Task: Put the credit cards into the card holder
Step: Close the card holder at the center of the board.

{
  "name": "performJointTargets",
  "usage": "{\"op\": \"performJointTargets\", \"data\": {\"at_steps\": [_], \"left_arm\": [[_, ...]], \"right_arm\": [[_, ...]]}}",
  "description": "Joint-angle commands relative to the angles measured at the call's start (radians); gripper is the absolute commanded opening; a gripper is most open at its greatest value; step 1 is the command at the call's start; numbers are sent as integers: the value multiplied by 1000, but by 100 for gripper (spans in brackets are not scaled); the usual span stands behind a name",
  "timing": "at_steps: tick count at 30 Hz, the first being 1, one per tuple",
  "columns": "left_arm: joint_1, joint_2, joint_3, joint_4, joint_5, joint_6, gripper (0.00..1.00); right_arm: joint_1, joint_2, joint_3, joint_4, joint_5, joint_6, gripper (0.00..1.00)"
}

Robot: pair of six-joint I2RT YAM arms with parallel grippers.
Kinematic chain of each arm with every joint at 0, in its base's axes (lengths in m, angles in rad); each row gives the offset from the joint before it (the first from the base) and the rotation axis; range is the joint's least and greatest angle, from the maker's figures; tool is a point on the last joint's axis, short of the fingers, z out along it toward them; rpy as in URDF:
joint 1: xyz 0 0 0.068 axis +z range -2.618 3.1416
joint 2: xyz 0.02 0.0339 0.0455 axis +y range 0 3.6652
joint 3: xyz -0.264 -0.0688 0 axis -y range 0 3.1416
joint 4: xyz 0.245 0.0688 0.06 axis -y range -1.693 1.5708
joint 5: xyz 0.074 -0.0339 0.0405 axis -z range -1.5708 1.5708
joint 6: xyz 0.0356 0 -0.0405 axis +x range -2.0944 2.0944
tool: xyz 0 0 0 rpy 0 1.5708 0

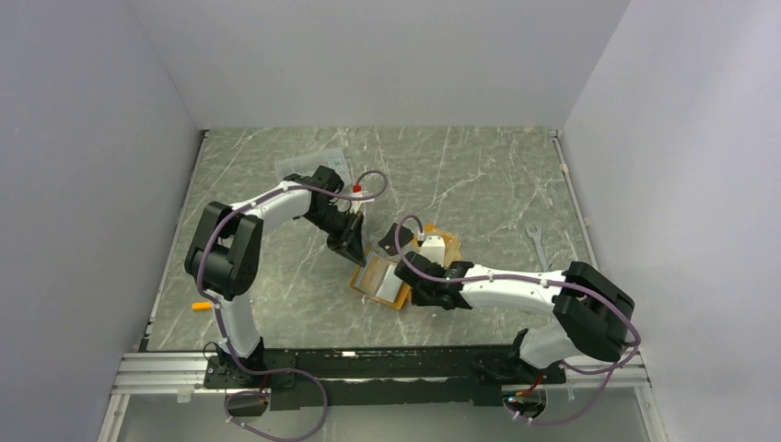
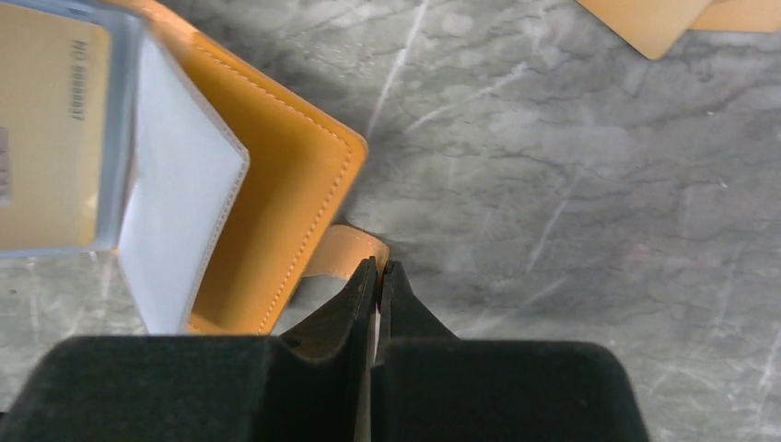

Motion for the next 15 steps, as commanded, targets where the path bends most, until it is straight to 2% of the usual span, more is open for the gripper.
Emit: {"op": "performJointTargets", "data": {"at_steps": [1, 10, 15], "left_arm": [[-29, -32, 57, -55, -15, 7, 12], [-56, -53, 70, -75, -77, 8, 16], [-124, 2, 118, -88, -57, 7, 18]], "right_arm": [[2, -27, 14, 134, -37, -12, 0], [-2, -41, -7, 224, -37, -27, 0], [-2, -31, -28, 255, -57, -15, 0]]}}
